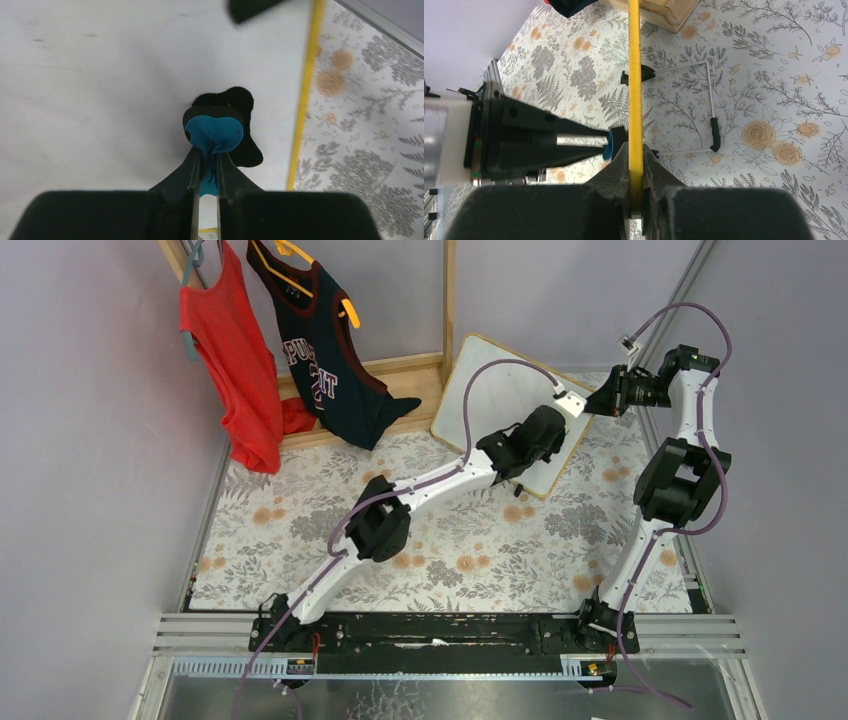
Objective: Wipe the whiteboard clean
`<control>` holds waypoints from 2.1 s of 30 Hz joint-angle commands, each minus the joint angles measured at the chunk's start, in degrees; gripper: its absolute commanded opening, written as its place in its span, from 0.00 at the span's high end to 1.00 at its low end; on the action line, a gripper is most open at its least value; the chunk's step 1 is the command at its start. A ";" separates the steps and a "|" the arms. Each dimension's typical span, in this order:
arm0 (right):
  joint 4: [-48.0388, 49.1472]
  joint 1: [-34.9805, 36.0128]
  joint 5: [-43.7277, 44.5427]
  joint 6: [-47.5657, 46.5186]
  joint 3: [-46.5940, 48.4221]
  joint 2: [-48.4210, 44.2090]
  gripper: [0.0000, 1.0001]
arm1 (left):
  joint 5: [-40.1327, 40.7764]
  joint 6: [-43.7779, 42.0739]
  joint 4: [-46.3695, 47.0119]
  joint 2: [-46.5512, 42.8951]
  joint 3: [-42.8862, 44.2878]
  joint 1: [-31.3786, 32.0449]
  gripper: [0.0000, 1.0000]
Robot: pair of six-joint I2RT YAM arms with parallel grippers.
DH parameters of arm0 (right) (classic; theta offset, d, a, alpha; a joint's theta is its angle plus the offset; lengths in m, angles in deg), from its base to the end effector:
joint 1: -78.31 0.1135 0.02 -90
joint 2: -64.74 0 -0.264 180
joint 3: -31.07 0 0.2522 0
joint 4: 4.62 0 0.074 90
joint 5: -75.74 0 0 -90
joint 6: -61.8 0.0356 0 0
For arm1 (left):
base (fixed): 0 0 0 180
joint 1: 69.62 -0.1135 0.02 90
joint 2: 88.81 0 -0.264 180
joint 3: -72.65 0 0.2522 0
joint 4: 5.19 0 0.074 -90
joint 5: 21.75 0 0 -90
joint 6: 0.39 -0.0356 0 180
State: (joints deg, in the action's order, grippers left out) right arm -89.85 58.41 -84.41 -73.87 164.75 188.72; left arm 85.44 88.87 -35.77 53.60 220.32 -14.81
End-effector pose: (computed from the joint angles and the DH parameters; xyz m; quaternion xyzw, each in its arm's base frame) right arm 0.4229 -0.1175 0.2916 -0.2516 0.7753 0.4235 0.3953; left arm 0.3417 -0.4663 0.2515 0.3186 0.7764 -0.1279 0.5285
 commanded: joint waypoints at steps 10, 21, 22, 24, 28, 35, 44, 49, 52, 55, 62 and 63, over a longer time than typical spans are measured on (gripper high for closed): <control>-2.23 1.37 5.36 -4.03 -0.82 1.08 1.00 | 4.79 -1.31 2.93 -3.12 -3.38 -7.57 1.00; -2.28 1.38 5.46 -4.16 -0.92 0.81 1.00 | 4.13 0.79 4.34 -2.74 -10.15 -2.18 1.00; -2.28 1.39 5.37 -4.15 -0.89 0.89 1.00 | 4.21 1.20 5.05 -3.26 -11.67 -1.71 1.00; -2.28 1.43 5.41 -4.15 -0.89 0.97 1.00 | 3.88 2.41 6.23 -4.05 -13.89 -0.94 1.00; -2.28 1.44 5.39 -4.17 -0.91 0.91 1.00 | 3.27 4.06 6.58 -4.63 -15.38 0.21 1.00; -2.28 1.43 5.37 -4.20 -0.84 0.91 1.00 | 1.60 6.53 7.82 -5.78 -17.71 1.41 1.00; -2.28 1.36 5.37 -4.12 -0.82 1.00 1.00 | 0.75 7.84 8.12 -5.97 -16.73 3.08 1.00; -2.33 1.39 5.37 -4.08 -0.74 0.92 1.00 | 0.80 8.16 8.07 -5.82 -16.18 4.39 1.00; -2.37 1.44 5.37 -4.22 -0.79 0.82 1.00 | 1.19 8.05 7.65 -5.55 -15.80 4.69 1.00; -2.38 1.40 5.37 -4.34 -1.01 0.65 1.00 | 2.77 6.94 7.28 -5.63 -16.46 4.56 1.00; -2.45 1.44 5.37 -4.38 -1.05 0.69 1.00 | 3.94 6.20 8.11 -6.76 -19.50 3.06 1.00; -2.45 1.44 5.37 -4.38 -1.06 0.73 1.00 | 4.11 6.06 8.19 -6.67 -19.59 2.74 1.00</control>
State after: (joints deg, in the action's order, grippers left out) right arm -90.22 58.38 -84.46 -73.48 164.61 188.76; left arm 87.74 95.76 -28.89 47.41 202.16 -10.59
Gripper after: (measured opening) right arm 0.113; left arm 0.067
